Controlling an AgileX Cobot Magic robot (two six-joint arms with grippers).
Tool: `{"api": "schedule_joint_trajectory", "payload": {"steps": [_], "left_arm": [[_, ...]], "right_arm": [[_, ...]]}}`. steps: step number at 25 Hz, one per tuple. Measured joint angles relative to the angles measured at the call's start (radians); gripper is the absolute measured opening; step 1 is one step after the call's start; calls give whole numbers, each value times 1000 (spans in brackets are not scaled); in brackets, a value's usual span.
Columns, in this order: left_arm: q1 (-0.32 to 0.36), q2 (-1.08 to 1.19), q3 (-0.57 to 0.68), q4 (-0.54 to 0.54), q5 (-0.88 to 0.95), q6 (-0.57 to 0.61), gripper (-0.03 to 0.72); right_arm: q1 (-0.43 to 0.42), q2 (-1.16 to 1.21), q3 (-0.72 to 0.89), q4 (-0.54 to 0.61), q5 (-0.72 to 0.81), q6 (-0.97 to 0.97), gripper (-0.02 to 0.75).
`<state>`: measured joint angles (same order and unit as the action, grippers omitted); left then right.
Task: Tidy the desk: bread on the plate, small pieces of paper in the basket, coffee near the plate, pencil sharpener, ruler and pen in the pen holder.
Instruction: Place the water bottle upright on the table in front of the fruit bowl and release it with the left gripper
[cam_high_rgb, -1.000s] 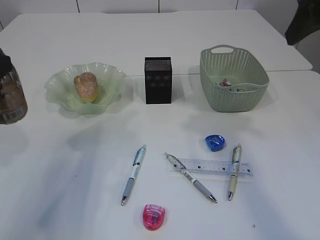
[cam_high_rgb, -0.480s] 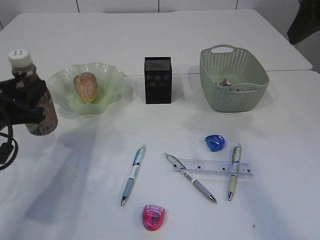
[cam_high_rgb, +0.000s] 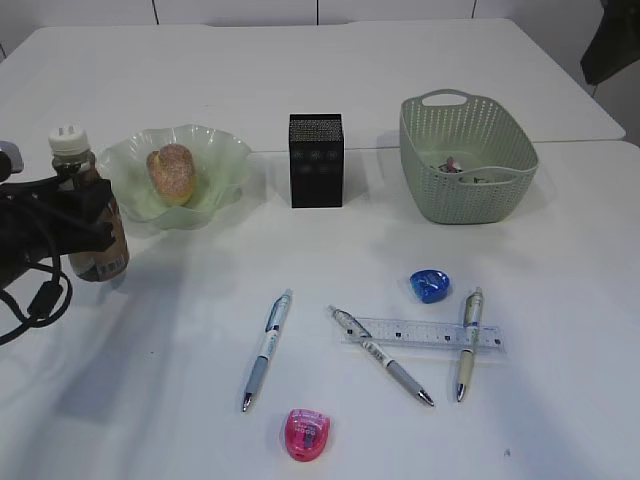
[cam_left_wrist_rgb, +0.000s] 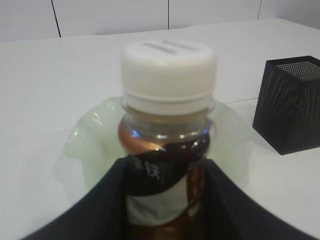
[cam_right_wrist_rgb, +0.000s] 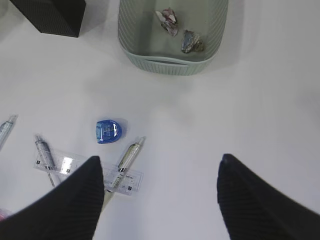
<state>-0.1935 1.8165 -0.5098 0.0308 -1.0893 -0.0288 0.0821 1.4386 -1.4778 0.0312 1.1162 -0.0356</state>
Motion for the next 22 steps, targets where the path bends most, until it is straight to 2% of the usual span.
{"api": "schedule_joint_trajectory", "payload": {"steps": [9,22], "left_arm": [[0,107,-92,-6,-6,0,289],[0,172,-99,-6,-28,0,293]], "right_arm": [[0,0,0,-19,-14,0,552],[0,0,2,-31,-26,-2,552]]}}
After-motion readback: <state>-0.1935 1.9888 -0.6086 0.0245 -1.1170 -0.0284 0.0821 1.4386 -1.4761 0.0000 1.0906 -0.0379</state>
